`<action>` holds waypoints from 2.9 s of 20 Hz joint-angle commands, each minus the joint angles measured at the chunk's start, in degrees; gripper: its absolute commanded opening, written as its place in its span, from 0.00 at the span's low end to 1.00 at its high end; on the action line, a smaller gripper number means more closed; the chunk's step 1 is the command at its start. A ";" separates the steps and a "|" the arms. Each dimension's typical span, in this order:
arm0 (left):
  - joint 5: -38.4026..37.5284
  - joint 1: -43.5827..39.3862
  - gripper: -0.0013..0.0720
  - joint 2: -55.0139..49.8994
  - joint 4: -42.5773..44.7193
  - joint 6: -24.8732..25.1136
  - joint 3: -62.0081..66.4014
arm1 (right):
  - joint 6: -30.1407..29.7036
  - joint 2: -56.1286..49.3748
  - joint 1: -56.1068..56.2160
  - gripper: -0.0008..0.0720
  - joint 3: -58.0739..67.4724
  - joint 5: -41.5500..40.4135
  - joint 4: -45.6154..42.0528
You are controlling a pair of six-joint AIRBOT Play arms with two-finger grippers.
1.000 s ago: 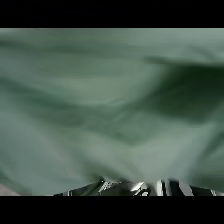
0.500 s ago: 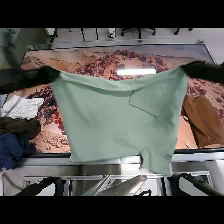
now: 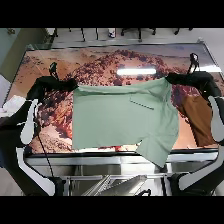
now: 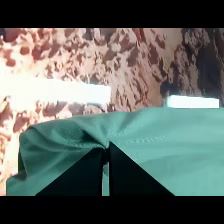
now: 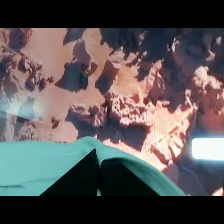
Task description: Fold the shirts.
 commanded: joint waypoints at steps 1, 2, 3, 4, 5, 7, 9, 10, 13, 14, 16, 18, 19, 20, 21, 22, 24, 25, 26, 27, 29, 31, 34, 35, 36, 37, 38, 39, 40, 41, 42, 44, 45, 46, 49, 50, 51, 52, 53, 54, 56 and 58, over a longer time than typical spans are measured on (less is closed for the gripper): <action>4.39 0.15 0.04 -4.72 4.46 -5.09 10.01 | 4.57 -7.41 -0.81 0.03 13.25 -5.57 -2.82; 7.37 0.15 0.04 -5.03 7.06 -6.49 12.37 | 5.95 -7.48 -0.87 0.03 15.39 -8.04 -5.46; 10.62 -0.20 0.04 -5.01 10.56 -8.50 14.62 | 7.28 -7.26 -0.85 0.03 16.92 -10.71 -9.01; 13.75 -0.74 0.04 -5.01 13.94 -10.14 16.72 | 8.76 -6.71 -0.83 0.03 17.53 -13.09 -12.41; 16.87 -1.36 0.04 -4.98 17.22 -11.78 18.67 | 9.68 -5.92 -0.72 0.03 17.53 -15.23 -15.69; 22.21 -2.58 0.04 -4.74 20.61 -12.41 21.16 | 10.51 -4.66 -0.63 0.03 17.51 -19.78 -20.46; 25.57 -3.28 0.04 -4.26 20.94 -12.44 21.00 | 11.76 -3.69 -0.70 0.03 17.49 -24.20 -27.15; 27.19 -3.65 0.04 -4.00 21.03 -12.44 20.02 | 12.72 -3.54 -0.70 0.03 17.49 -25.77 -30.82; 30.05 -3.76 0.04 -3.63 20.98 -12.63 14.78 | 14.05 -3.58 -0.68 0.03 15.96 -28.41 -36.06; 30.69 -3.74 0.04 -3.63 20.96 -13.53 12.96 | 14.05 -3.58 -0.59 0.03 15.08 -28.83 -36.06; 30.97 -3.74 0.04 -3.63 20.98 -14.10 10.58 | 14.03 -3.56 -0.24 0.03 13.03 -31.58 -36.87; 30.36 -3.76 0.04 -3.65 21.05 -14.08 8.87 | 14.05 -3.56 0.50 0.03 11.26 -33.05 -38.49; 29.42 -3.76 0.04 -3.65 21.03 -14.08 8.31 | 14.05 -3.56 0.66 0.03 10.49 -32.57 -38.80; 28.13 -3.76 0.04 -3.65 21.07 -14.08 7.85 | 14.29 -3.58 0.72 0.03 9.70 -31.45 -39.21; 27.15 -3.74 0.04 -3.65 21.07 -14.10 7.52 | 14.62 -3.61 0.85 0.03 8.90 -29.99 -39.56; 26.32 -3.74 0.04 -3.78 21.33 -14.10 7.45 | 15.17 -3.61 0.85 0.03 8.11 -28.55 -39.54; 25.09 -3.80 0.04 -3.96 23.30 -14.93 7.45 | 16.15 -3.72 0.83 0.03 6.88 -26.53 -40.83; 25.09 -3.80 0.04 -4.09 23.91 -14.97 7.45 | 16.28 -3.91 0.83 0.03 6.58 -26.51 -40.81; 25.11 -3.78 0.04 -4.20 23.87 -14.97 7.45 | 16.28 -4.17 0.90 0.03 6.56 -26.62 -40.81; 25.07 -3.74 0.04 -4.20 23.96 -14.95 7.45 | 16.44 -4.33 1.01 0.03 6.56 -26.47 -40.83; 24.48 -3.74 0.04 -4.20 23.96 -14.93 7.45 | 16.65 -4.59 1.18 0.03 6.56 -25.99 -40.79; 24.06 -3.76 0.04 -4.17 23.58 -14.91 7.45 | 16.65 -4.76 1.51 0.03 6.56 -26.21 -40.79; 23.12 -3.76 0.04 -4.17 19.80 -14.91 7.50 | 16.65 -4.72 1.53 0.05 6.60 -26.16 -39.04; 23.15 -3.76 0.04 -4.17 18.95 -14.91 7.85 | 16.96 -4.61 1.53 0.05 6.62 -26.18 -38.05; 23.54 -3.76 0.09 -4.17 18.71 -14.91 8.55 | 17.55 -4.28 1.53 0.22 6.62 -26.23 -37.13; 25.07 -3.74 0.42 -4.17 18.75 -14.91 9.94 | 18.14 -3.74 1.53 0.46 6.64 -26.36 -36.85; 26.91 -3.74 0.70 -4.17 18.78 -14.93 11.63 | 19.34 -2.84 1.51 0.55 6.64 -26.36 -36.89; 29.38 -3.56 0.78 -4.17 18.86 -14.97 13.62 | 19.89 -1.73 1.33 0.55 6.64 -26.43 -36.92; 33.18 -3.19 0.78 -4.17 18.95 -15.02 16.04 | 20.20 -0.22 0.96 0.55 6.67 -26.93 -37.40; 37.64 -2.60 0.78 -4.17 19.23 -15.82 18.49 | 21.05 1.46 0.48 0.55 6.84 -27.87 -38.60; 42.29 -1.86 0.78 -4.17 19.47 -16.63 20.70 | 21.86 3.69 -0.28 0.55 6.84 -29.00 -40.09; 49.68 0.31 0.78 -2.78 19.43 -18.67 21.40 | 21.79 8.15 -2.78 0.55 6.75 -32.41 -40.15; 50.77 1.05 0.78 -0.85 19.50 -18.78 18.71 | 21.77 10.14 -4.37 0.55 6.40 -34.75 -39.34; 50.58 1.73 0.78 1.81 20.63 -18.67 14.53 | 21.70 12.22 -6.29 0.55 5.31 -37.31 -37.79; 46.10 2.80 0.78 11.45 25.33 -17.81 -2.58 | 20.85 18.40 -12.26 0.55 -3.04 -39.23 -32.54; 43.78 2.84 0.78 14.97 25.29 -17.44 -9.77 | 20.50 20.37 -14.23 0.55 -6.88 -38.51 -30.49; 41.51 2.91 0.78 18.29 25.22 -17.31 -16.92 | 19.91 22.01 -16.00 0.55 -10.56 -37.75 -28.55; 39.50 2.91 0.78 21.00 24.94 -16.81 -23.10 | 19.10 23.15 -17.31 0.55 -13.51 -37.07 -26.97; 37.40 2.91 0.78 23.58 24.33 -16.79 -29.14 | 18.47 23.96 -18.43 0.55 -16.09 -36.74 -25.59; 35.12 2.91 0.78 25.66 22.88 -16.37 -34.12 | 18.25 24.24 -19.12 0.55 -17.88 -36.72 -25.00; 29.27 2.91 0.78 29.18 17.62 -14.25 -42.86 | 18.01 24.30 -19.56 0.55 -20.41 -36.65 -25.07; 24.59 2.91 0.78 30.84 12.68 -11.85 -49.11 | 17.84 24.30 -19.52 0.55 -22.21 -36.68 -25.00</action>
